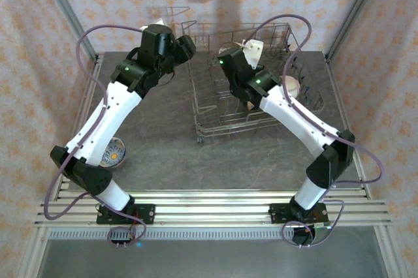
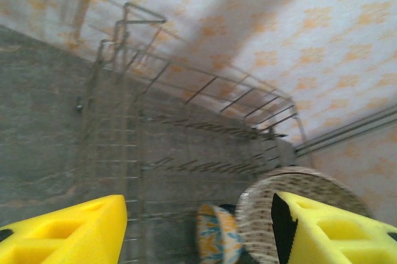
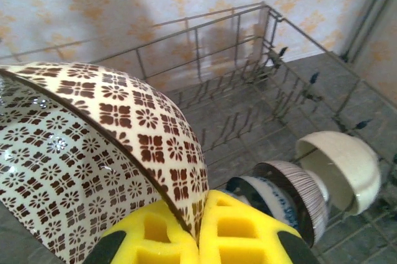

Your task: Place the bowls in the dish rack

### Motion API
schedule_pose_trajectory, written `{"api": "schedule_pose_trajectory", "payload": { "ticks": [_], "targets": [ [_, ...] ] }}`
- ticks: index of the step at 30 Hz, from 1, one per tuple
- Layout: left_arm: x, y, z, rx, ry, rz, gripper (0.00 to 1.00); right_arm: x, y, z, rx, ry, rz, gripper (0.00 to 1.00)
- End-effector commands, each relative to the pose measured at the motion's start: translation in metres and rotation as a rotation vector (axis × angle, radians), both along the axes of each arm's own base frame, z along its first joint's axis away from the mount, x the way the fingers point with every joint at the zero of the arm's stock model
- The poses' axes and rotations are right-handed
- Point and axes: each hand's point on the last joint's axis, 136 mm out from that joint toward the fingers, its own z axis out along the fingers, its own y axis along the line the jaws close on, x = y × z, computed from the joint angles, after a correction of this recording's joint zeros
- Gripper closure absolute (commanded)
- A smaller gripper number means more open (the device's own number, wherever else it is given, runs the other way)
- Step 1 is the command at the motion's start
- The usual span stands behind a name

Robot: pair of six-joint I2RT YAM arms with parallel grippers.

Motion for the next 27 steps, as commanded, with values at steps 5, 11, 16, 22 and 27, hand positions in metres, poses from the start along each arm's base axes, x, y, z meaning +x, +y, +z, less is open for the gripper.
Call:
{"api": "schedule_pose_trajectory", "payload": {
  "ticks": [5, 11, 16, 22, 27],
  "targets": [
    [0.008, 0.014, -0.041, 0.044, 0.046, -0.146, 0.36, -0.003, -0.032, -0.002, -0.198, 0.112, -0.154, 1.00],
    [0.009, 0.028, -0.102, 0.094, 0.166, -0.210, 0.38, -0.003, -0.040, -0.011, -0.301, 0.166, -0.211, 1.00],
    [0.005, 0.027, -0.143, 0.174, 0.249, -0.276, 0.41, -0.001, -0.044, -0.013, -0.360, 0.163, -0.228, 1.00],
    [0.003, 0.020, -0.180, 0.170, 0.363, -0.319, 0.45, 0.002, -0.039, -0.028, -0.403, 0.236, -0.222, 1.00],
    [0.006, 0.020, -0.196, 0.180, 0.393, -0.324, 0.47, 0.002, -0.040, -0.038, -0.444, 0.286, -0.243, 1.00]
  ]
}}
